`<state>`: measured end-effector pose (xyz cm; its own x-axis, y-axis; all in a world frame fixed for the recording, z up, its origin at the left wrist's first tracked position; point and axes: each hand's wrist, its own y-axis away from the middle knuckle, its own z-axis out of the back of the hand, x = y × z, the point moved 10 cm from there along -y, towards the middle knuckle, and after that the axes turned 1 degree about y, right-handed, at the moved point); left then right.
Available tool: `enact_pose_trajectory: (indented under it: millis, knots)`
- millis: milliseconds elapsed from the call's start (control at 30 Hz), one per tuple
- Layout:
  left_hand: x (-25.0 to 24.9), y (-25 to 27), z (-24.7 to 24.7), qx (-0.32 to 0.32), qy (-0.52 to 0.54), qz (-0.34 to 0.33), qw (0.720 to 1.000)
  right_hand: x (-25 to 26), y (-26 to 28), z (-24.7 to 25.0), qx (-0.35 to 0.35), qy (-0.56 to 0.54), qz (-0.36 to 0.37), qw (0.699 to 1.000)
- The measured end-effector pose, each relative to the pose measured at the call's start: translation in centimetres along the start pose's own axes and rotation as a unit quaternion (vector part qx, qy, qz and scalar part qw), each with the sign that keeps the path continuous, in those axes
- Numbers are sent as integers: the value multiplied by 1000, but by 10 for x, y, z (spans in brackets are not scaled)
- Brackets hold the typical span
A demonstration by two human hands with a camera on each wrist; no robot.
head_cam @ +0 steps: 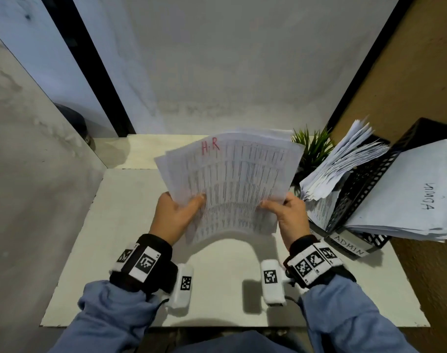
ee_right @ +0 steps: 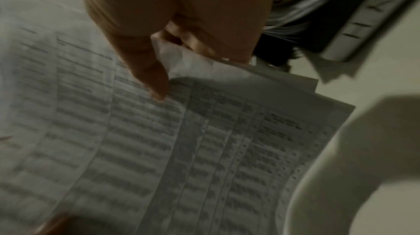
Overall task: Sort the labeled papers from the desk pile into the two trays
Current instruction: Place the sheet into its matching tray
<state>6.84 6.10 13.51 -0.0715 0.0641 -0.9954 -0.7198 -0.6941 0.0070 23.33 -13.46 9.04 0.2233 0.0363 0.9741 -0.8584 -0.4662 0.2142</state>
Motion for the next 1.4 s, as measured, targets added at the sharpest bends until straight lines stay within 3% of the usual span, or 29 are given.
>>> enact_pose_trajectory:
  millis: [133,300,367,433,567,667,733,800,867,933,1200,1300,1400]
  knots:
    - [1,4,-3,-32,-8,-18,999,16,21,-3,-11,-3,57,998]
    - [96,18,-21,16,-113,171,979,-64,34,-1,-25,87,-71,993]
    - [114,25,-26,16,-96,204,974,-75,34,4,-36,87,-100,991]
    - [92,18,-26,-6,-61,172,983,-57,28,9,-46,83,-74,993]
    - [-2,-19,-31,-11,-56,20,998,24,8,22,-77,148,56,984]
    - [-63,-47,-46,7,-82,-54,995,85,-14,47,-190,241,149,940]
    - [-98,-66,-61,27,-119,-100,987,91,-40,70,-259,345,75,899]
    - [-129,-81,-82,54,-216,-156,962,75,-62,94,-286,374,-49,881]
    - [-152,-91,-106,77,-306,-201,927,52,-70,116,-297,331,-151,883]
    - [-163,-98,-130,102,-340,-229,906,36,-65,135,-318,268,-207,885]
    - [-163,-105,-228,200,-420,-250,849,19,-53,169,-354,216,-199,888]
    - [-157,-106,-254,230,-436,-240,836,-5,-55,159,-322,118,-213,915]
    - [-157,-107,-270,240,-442,-239,831,-9,-64,151,-283,67,-180,940]
